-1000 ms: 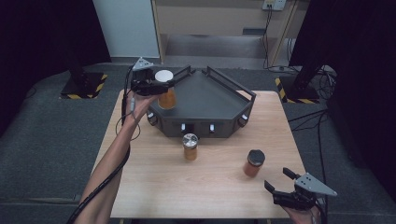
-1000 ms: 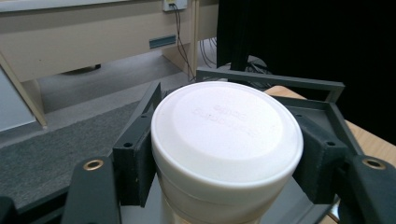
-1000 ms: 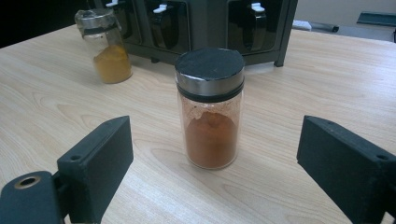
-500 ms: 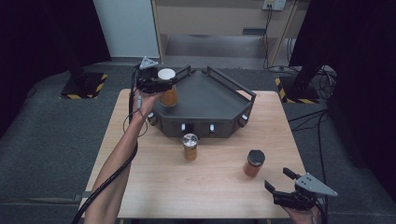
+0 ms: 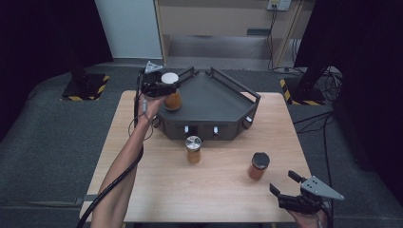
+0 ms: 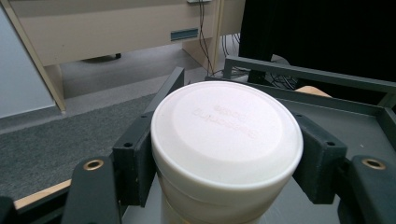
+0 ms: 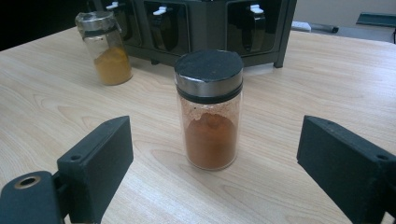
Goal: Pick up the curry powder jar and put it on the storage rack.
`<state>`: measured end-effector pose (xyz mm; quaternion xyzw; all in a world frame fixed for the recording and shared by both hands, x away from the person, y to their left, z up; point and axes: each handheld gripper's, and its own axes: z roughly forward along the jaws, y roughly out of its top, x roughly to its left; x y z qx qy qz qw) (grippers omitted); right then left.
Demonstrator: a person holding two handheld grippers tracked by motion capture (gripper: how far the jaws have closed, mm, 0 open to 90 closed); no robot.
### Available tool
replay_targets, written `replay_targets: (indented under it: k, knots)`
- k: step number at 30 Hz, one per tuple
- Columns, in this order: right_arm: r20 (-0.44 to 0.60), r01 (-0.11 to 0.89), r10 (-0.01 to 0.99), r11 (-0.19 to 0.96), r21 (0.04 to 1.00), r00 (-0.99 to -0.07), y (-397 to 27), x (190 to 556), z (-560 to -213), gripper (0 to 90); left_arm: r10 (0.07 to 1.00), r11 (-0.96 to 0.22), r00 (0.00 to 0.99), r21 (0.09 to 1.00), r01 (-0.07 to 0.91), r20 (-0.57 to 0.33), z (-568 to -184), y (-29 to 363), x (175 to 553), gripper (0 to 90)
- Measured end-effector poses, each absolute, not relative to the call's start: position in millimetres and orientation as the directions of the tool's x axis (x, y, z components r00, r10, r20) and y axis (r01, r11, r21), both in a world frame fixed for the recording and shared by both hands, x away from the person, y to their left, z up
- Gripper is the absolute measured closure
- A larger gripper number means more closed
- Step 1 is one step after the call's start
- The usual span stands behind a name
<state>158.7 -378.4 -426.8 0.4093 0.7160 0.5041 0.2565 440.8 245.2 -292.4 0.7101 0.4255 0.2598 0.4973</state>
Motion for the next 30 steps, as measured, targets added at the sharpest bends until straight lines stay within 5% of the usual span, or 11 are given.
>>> replay_targets:
  k: [24,30]
  knots:
    - [0.04,0.325,0.843,0.163,0.932,-0.537,-378.0,158.9,-426.8,10.3,0.859,-0.126,0.508,0.934,0.333,-0.066,-301.7,247.1,441.4,31.6]
    - [0.04,0.324,0.843,0.162,0.932,-0.536,-378.0,158.7,-426.8,10.2,0.859,-0.09,0.504,0.944,0.316,-0.087,-296.3,251.7,437.2,16.4]
